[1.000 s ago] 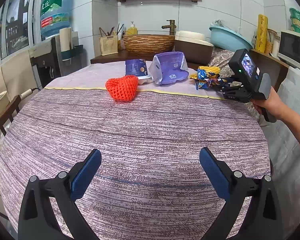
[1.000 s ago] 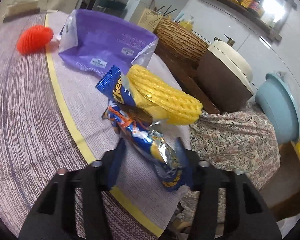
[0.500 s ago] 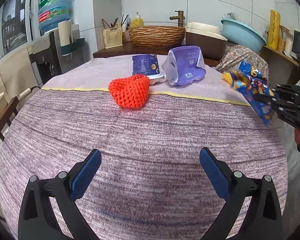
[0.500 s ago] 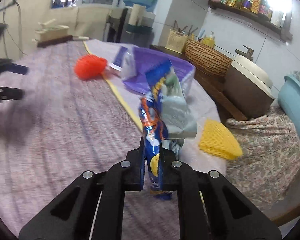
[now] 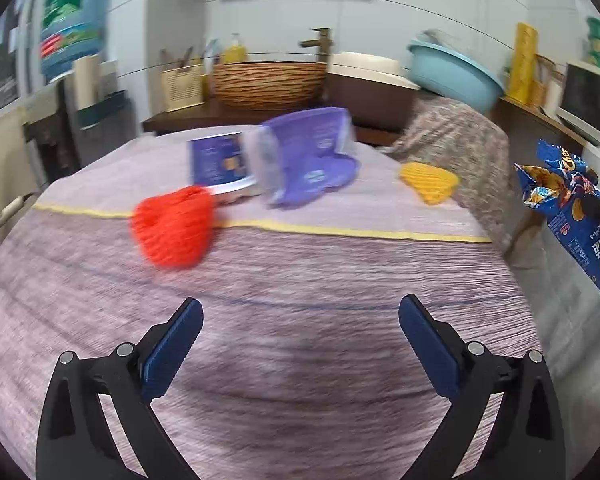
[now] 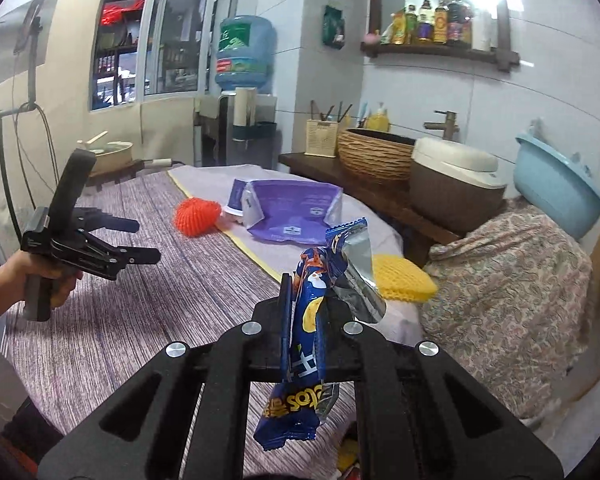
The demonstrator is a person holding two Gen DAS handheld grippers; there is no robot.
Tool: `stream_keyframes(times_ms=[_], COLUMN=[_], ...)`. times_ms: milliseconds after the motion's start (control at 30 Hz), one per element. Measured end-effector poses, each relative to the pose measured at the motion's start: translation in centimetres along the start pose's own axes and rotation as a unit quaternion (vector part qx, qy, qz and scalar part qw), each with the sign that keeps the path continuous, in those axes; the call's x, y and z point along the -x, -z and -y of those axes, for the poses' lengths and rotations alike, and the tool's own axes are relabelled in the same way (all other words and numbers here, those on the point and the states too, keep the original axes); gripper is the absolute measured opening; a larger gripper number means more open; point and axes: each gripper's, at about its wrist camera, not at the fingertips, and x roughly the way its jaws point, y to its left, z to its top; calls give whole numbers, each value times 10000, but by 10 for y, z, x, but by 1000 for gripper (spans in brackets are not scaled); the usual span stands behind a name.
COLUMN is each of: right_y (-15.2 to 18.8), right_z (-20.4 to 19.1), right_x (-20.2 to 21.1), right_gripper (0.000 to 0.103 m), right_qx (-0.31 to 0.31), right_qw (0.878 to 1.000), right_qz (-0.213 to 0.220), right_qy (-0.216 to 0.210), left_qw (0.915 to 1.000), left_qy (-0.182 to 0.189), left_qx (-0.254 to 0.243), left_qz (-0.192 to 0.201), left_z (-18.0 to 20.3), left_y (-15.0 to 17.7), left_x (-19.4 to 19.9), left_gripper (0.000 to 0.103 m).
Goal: Collect trash
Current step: 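Grasp the yellow foam mesh with the left gripper while the right holds the snack bag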
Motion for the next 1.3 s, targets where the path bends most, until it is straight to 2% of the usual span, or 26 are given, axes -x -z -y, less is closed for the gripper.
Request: stream_keyframes(times_ms=[167,300,400,467,600,700,767,800,833,900,933,1133,1300], right_y=[22,44,59,67,84,98,107,111,114,120,123,124,126], right_z=[12,22,31,38,49,54,58,60,62,65,66,63,58], right_x=[22,38,46,51,58,60,60,60,59,59,59,66,70], right_gripper=[10,10,10,10,10,10,10,10,10,10,10,10,10], right_qx=[-160,-429,-634,-773,-1004,-1156,-1284,-1355,-1404,-1482,-1498,-1478,-1460], right_qw=[9994,9982,9969,9957,9933,9913,9895,9885,9878,9865,9862,9868,9875], right_qz=[-65,-116,-143,-158,-211,-287,-344,-359,-377,-399,-389,-265,-210], right_qy=[308,399,452,485,538,559,567,566,558,565,586,606,561], left_qw=[9973,9917,9869,9858,9875,9871,9856,9857,9864,9884,9896,9950,9955], left_qy=[570,780,790,518,177,116,25,-74,-95,-24,-136,42,317], left_qx=[-472,-1012,-1370,-1543,-1364,-1303,-1316,-1328,-1335,-1217,-1106,-745,-812], left_qz=[8,-174,-307,-415,-774,-921,-1061,-1039,-959,-908,-910,-667,-370], left_z=[67,122,158,177,184,185,184,184,183,181,177,166,168], left_y=[-37,-68,-86,-96,-109,-116,-117,-117,-118,-121,-122,-118,-102], left_x=[-29,-70,-105,-136,-186,-206,-217,-218,-218,-215,-214,-189,-149], left_gripper=[97,97,97,97,97,85,63,60,53,32,21,19,19])
